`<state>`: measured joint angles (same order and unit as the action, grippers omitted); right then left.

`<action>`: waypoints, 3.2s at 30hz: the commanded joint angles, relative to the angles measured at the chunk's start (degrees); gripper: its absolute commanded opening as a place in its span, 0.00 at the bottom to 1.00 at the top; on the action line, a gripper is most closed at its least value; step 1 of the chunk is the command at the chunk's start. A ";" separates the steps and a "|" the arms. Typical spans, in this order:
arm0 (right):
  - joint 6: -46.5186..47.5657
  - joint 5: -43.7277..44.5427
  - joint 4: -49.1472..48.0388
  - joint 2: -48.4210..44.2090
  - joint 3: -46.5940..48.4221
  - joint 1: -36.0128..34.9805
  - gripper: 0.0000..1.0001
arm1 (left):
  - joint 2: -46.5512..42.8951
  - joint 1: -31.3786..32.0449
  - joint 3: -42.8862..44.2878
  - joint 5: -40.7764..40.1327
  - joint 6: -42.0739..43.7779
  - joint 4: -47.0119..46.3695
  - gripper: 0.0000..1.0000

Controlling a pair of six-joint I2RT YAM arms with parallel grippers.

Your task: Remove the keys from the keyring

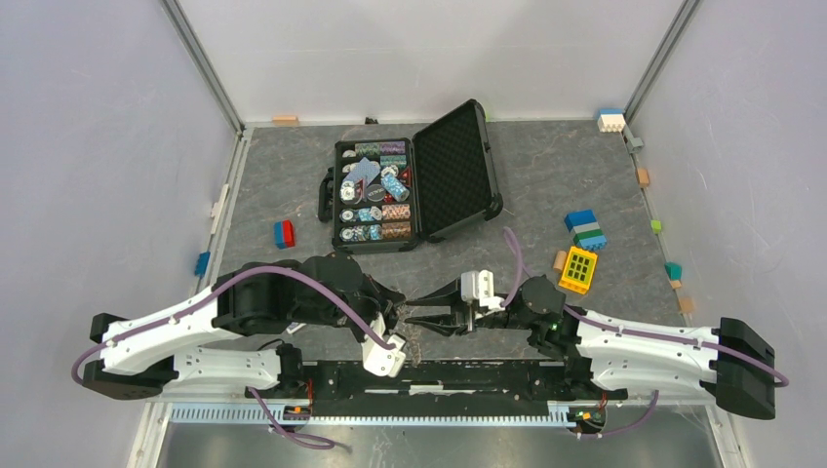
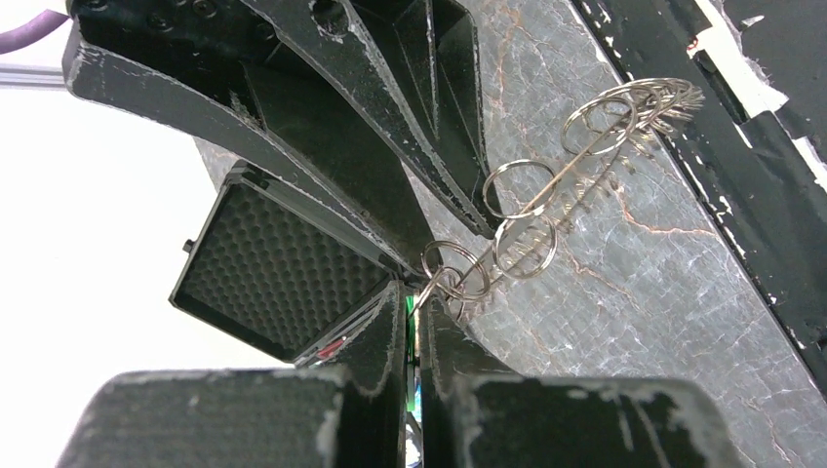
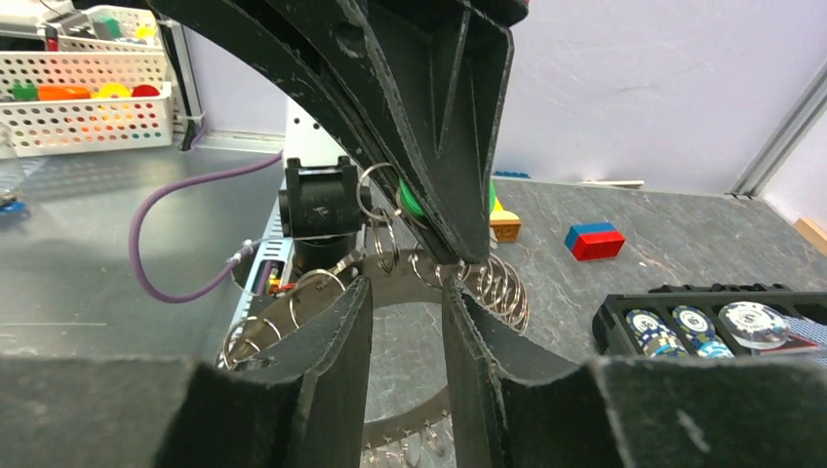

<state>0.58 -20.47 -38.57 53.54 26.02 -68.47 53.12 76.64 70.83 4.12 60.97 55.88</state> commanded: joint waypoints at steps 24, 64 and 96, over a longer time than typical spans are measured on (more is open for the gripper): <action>-5.26 -0.31 -6.59 2.24 1.31 0.20 0.25 | -0.66 0.23 -0.04 -1.75 1.15 -3.47 0.02; -2.33 -7.44 -9.83 -0.92 -0.22 0.09 0.00 | -3.36 0.26 -3.06 -0.70 -3.80 -7.71 0.02; -5.22 -4.16 -17.78 -2.79 -3.59 0.10 0.00 | -6.13 0.22 -7.59 0.79 -7.50 -12.28 0.02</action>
<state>-2.98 -26.39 -51.05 51.70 22.57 -68.25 47.81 76.75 63.53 3.79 56.01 46.48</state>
